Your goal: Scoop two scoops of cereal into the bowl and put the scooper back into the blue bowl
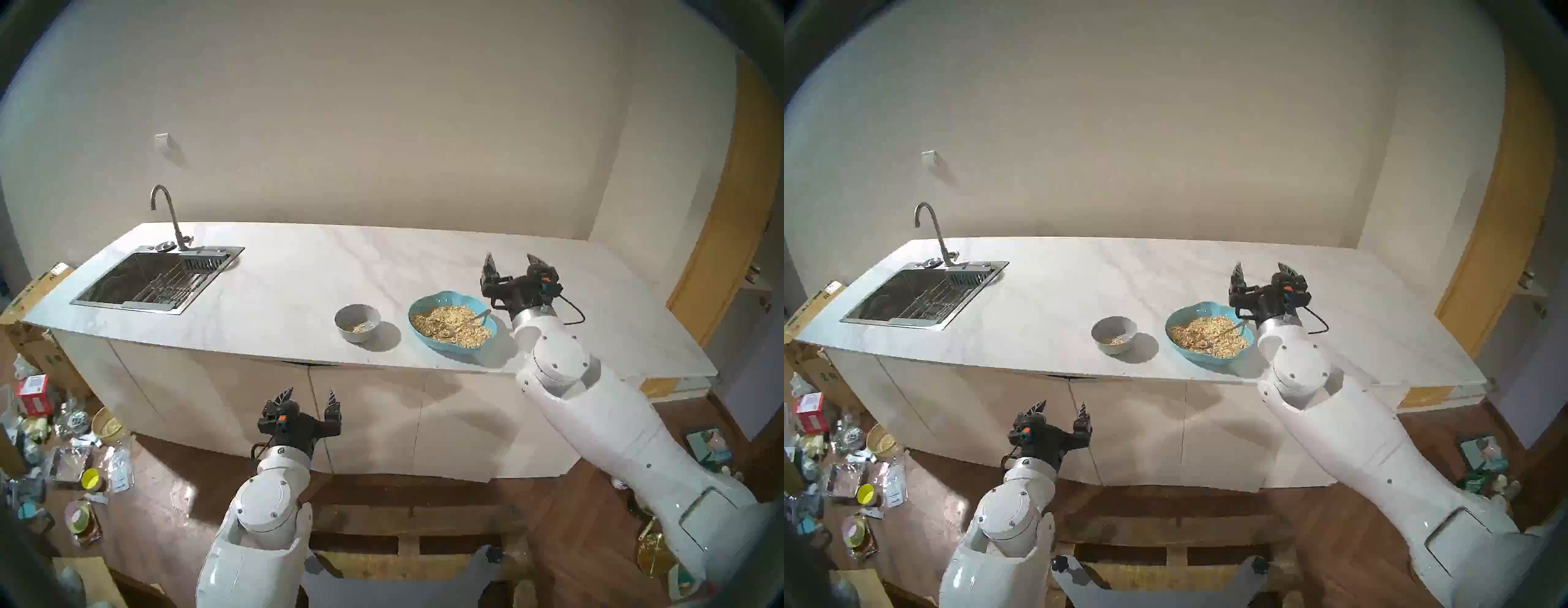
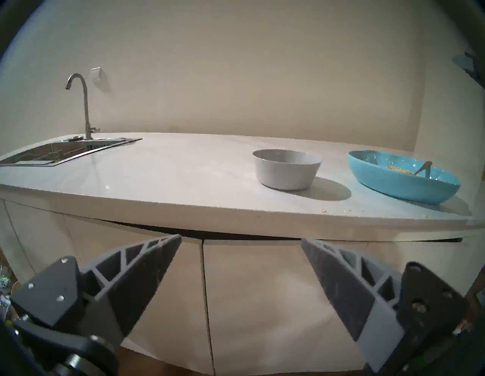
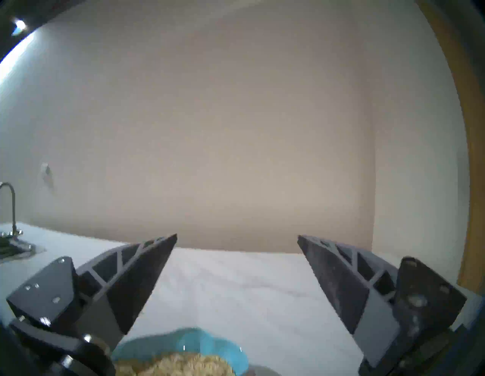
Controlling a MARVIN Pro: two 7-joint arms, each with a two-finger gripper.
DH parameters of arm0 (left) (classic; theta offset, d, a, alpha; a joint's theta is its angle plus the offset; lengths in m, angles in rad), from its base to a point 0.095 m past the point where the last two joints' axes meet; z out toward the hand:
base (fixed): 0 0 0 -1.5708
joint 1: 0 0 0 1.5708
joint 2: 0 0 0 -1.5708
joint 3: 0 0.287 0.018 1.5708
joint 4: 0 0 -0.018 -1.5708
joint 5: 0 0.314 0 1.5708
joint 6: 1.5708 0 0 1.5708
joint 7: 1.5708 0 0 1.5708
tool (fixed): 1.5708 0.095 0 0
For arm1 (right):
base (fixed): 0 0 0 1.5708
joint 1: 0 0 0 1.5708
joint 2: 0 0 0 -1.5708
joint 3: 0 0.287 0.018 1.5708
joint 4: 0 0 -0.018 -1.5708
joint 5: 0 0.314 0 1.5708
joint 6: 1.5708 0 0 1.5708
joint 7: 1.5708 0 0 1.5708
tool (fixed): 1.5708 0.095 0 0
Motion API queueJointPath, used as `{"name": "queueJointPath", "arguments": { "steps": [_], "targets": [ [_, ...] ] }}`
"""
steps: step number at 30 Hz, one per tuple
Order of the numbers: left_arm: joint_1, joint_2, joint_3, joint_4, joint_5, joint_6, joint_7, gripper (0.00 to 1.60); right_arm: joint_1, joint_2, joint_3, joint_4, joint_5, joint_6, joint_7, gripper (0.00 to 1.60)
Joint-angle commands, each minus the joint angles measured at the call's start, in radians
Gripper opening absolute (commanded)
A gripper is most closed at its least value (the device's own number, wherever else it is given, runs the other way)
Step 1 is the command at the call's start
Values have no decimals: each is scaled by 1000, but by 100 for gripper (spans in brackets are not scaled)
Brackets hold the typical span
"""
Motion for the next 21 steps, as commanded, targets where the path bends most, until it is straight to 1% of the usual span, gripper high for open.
{"name": "queueJointPath", "arguments": {
  "steps": [1, 6, 11, 12, 14, 15, 21],
  "targets": [
    [-5, 0, 3, -28, -2, -6, -5, 160, -66, 31, 33, -93, 30, 28, -65, 160],
    [-5, 0, 3, -28, -2, -6, -5, 160, -111, 46, 63, -126, 42, 34, -98, 160],
    [-5, 0, 3, -27, -2, -6, -4, 160, -124, 52, 79, -134, 41, 46, -113, 160],
    [-5, 0, 3, -27, -2, -6, -4, 160, -125, 54, 78, -135, 30, 44, -119, 160],
    [-5, 0, 3, -27, -2, -6, -4, 160, -133, 55, 78, -139, 12, 24, -132, 160],
    [-5, 0, 3, -27, -2, -6, -4, 160, -147, 45, 94, -143, 35, -19, -128, 160],
    [-5, 0, 3, -28, -2, -6, -5, 160, -152, 43, 97, -142, 30, -31, -128, 160]
  ]
}}
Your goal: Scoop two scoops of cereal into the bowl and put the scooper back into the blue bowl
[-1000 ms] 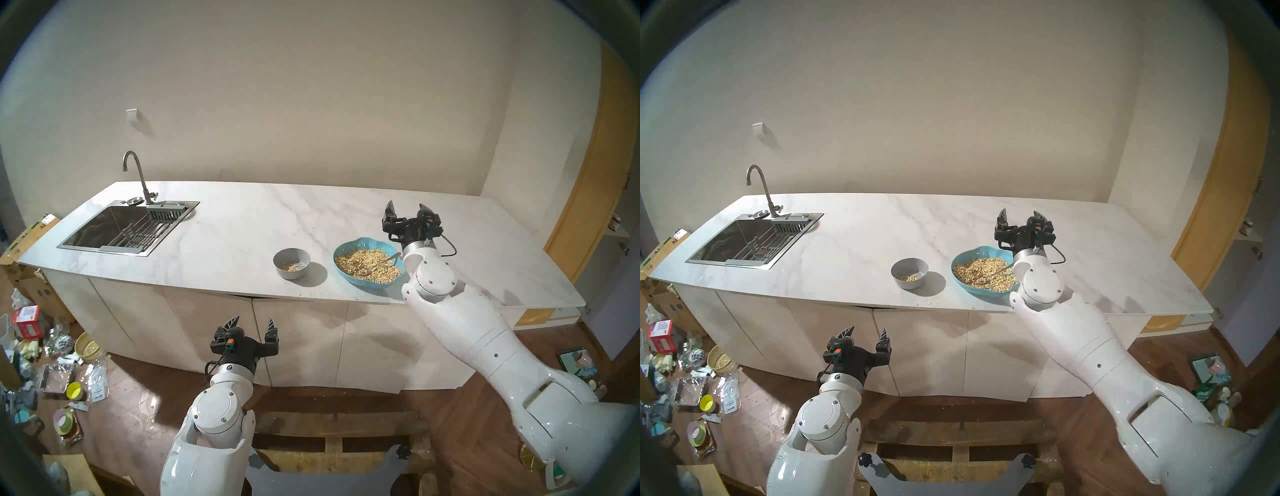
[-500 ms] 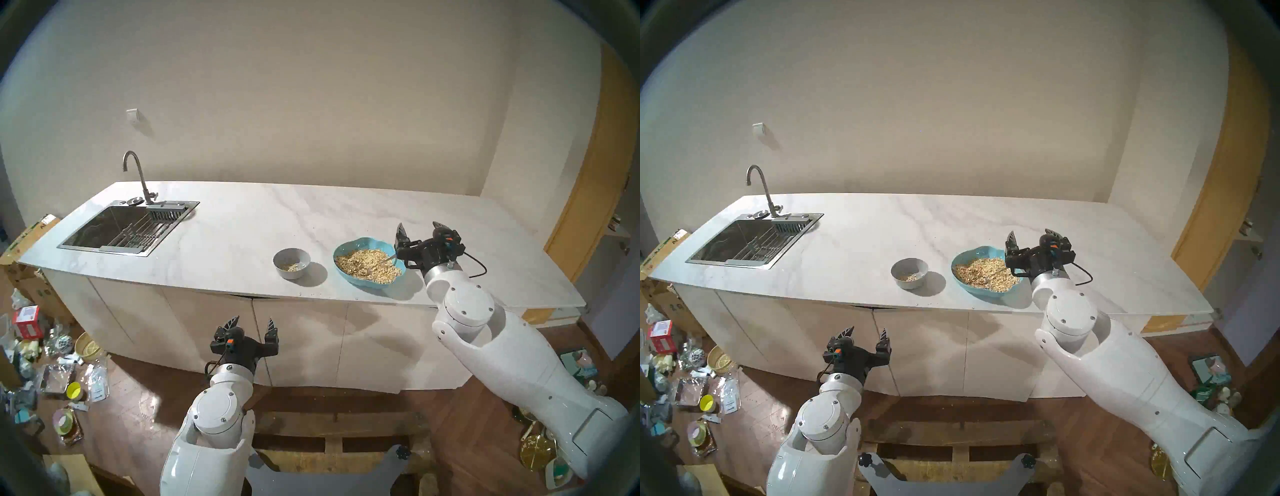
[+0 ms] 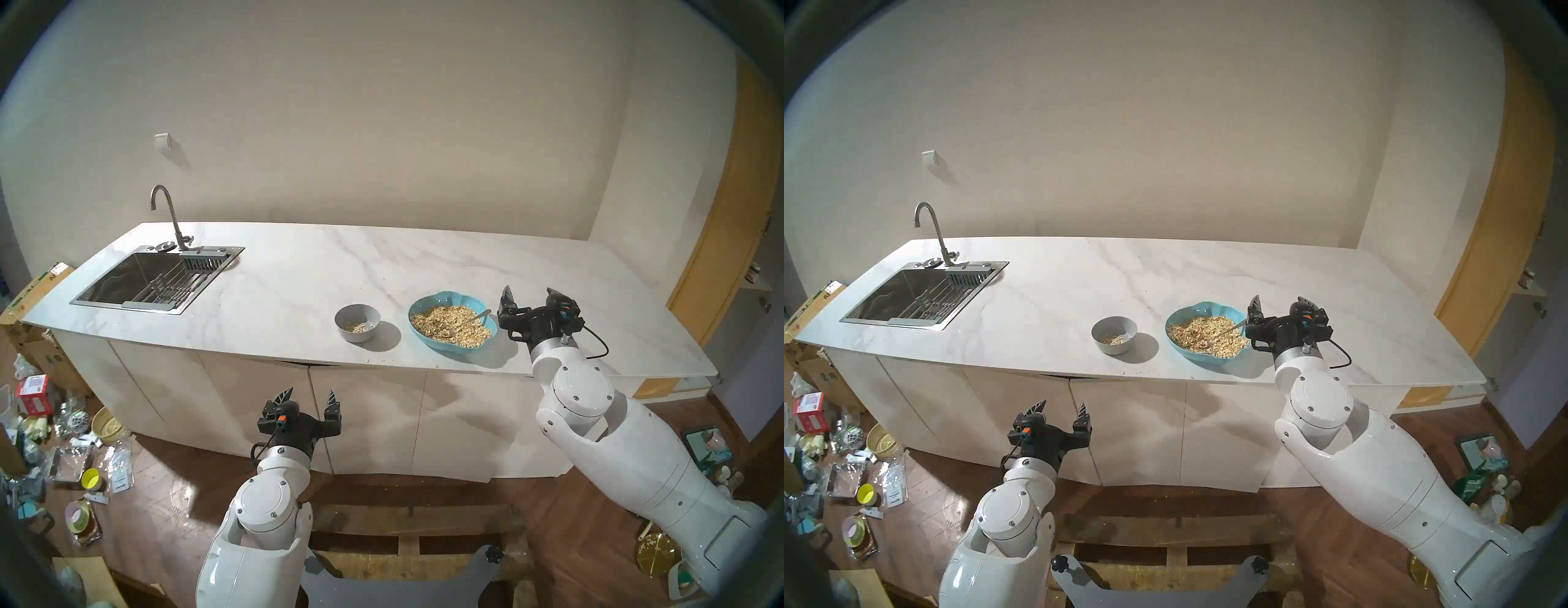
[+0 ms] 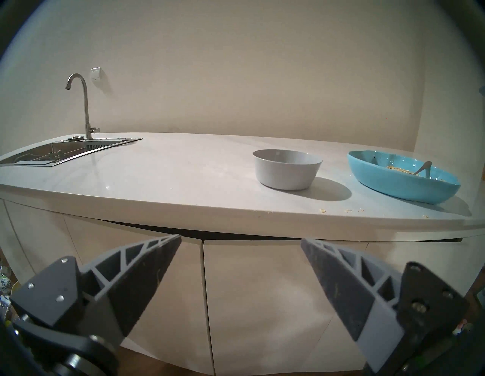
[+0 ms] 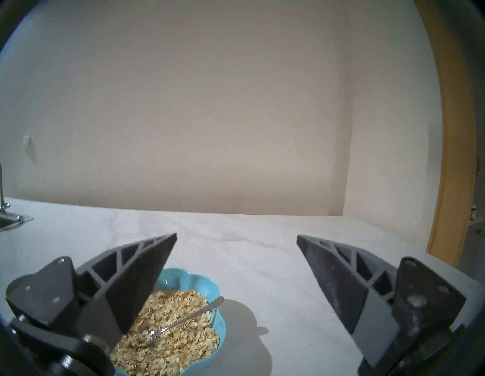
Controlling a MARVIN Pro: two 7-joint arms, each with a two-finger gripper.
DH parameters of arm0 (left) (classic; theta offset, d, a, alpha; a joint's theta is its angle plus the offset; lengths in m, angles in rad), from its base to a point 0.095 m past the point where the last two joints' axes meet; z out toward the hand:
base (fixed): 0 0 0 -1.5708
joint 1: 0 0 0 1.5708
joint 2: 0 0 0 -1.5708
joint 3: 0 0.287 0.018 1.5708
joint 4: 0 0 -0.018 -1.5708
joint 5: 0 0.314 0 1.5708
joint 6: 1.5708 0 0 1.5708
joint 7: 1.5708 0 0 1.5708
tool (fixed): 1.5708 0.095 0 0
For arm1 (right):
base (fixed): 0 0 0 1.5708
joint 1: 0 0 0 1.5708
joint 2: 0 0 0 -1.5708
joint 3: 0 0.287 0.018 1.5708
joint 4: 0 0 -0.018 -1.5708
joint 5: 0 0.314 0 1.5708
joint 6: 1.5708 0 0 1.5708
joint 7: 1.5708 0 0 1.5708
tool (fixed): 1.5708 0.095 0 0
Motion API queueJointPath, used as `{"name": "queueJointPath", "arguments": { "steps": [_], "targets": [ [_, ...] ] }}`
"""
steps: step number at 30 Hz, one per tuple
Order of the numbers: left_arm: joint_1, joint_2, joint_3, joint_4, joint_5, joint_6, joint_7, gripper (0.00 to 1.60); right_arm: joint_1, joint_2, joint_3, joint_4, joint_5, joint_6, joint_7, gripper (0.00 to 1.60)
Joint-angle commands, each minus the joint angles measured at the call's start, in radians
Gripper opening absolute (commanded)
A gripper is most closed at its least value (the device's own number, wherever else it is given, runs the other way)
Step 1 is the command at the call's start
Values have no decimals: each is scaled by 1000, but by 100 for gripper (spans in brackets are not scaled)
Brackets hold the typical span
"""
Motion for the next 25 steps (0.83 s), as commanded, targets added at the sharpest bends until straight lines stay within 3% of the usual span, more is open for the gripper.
{"name": "queueJointPath", "arguments": {
  "steps": [1, 25],
  "targets": [
    [-5, 0, 3, -27, -2, -6, -4, 160, 7, -4, 17, -22, -9, -39, -5, 160],
    [-5, 0, 3, -28, -2, -6, -5, 160, 9, 0, 13, -21, -8, -46, -8, 160]
  ]
}}
